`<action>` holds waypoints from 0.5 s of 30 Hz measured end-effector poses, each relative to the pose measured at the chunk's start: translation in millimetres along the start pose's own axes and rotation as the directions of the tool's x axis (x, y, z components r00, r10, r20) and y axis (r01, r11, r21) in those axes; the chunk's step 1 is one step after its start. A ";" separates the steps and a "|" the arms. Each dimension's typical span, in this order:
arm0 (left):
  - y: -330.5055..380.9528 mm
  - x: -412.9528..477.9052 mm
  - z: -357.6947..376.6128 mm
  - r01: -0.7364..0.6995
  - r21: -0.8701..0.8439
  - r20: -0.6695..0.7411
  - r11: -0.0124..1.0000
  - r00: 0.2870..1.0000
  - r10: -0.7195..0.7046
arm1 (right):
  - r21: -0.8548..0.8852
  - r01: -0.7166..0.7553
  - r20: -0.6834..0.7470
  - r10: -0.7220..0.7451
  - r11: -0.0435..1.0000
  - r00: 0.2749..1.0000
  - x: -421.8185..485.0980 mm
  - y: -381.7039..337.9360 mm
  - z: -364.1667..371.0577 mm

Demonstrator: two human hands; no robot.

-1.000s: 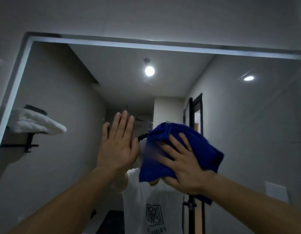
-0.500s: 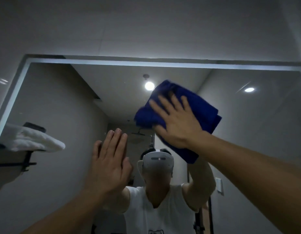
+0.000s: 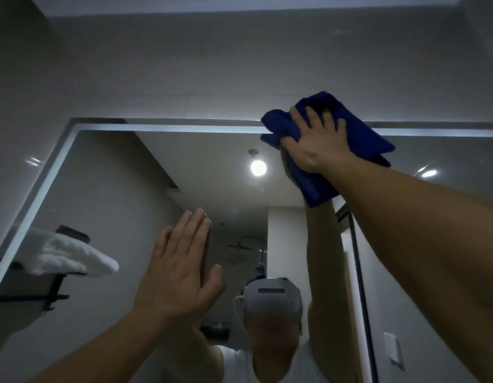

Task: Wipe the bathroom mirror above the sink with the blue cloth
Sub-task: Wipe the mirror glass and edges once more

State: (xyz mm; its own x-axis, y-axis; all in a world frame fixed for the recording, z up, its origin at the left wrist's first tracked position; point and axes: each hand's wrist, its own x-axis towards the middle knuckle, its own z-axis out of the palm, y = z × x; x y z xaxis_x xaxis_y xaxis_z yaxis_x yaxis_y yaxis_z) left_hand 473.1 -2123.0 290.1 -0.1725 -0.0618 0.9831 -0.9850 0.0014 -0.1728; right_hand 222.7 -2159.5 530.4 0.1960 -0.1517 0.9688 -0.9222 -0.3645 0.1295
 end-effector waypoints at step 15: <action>-5.2 -0.5 5.1 0.046 0.024 0.033 0.999 0.998 -0.046 | 0.005 0.125 0.097 -0.125 0.992 0.987 5.3 4.4 -5.9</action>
State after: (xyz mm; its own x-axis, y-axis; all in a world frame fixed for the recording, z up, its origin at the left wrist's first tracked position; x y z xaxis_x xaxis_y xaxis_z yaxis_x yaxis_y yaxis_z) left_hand 478.4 -2128.1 290.2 -0.1263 -0.0949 0.9874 -0.9913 -0.0251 -0.1292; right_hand 217.7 -2156.5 537.4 0.3409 -0.1938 0.9199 -0.8889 -0.3849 0.2484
